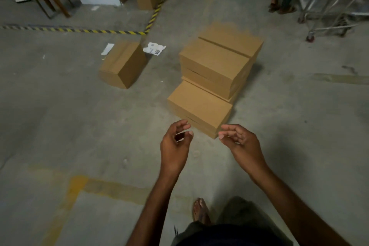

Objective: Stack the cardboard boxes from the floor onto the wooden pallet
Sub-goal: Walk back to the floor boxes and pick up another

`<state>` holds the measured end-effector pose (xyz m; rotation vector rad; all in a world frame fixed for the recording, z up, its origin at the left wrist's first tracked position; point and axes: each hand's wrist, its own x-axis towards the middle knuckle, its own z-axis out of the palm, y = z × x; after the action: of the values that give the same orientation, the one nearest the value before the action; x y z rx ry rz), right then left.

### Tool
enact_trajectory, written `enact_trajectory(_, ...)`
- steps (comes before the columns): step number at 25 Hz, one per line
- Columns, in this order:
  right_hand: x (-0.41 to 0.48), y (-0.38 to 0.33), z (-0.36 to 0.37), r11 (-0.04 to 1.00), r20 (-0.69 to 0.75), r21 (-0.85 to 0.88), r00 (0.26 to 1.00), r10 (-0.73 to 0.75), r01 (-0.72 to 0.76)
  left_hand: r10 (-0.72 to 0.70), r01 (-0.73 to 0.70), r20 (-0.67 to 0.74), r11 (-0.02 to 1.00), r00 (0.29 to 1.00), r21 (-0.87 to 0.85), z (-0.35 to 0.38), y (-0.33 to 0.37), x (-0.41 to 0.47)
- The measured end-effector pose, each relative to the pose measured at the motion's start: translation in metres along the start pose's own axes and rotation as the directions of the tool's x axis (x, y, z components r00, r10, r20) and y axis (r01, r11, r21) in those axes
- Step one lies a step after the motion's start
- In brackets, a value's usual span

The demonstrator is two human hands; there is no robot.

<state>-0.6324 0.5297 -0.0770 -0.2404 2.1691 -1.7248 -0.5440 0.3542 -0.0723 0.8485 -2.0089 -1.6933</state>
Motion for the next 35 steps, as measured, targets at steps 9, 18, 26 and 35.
enact_trajectory(9,0.196,0.018,0.017,0.994,0.044,-0.040,0.994,0.103,-0.101,-0.177,0.178,-0.058,0.984,0.982,0.006,0.044,-0.033,0.153)
enact_trajectory(18,0.383,0.011,0.026,0.981,0.028,-0.126,0.988,0.151,-0.146,-0.200,0.199,-0.024,0.979,0.979,-0.051,0.101,-0.023,0.332)
enact_trajectory(26,0.545,0.052,0.014,0.917,-0.189,-0.326,0.966,0.176,-0.231,-0.405,0.413,0.094,0.907,0.909,-0.082,0.165,-0.069,0.495)
enact_trajectory(35,0.740,0.154,-0.063,0.790,-0.179,-0.539,0.956,0.234,-0.294,-0.593,0.594,0.044,0.798,0.804,-0.101,0.330,-0.133,0.615)
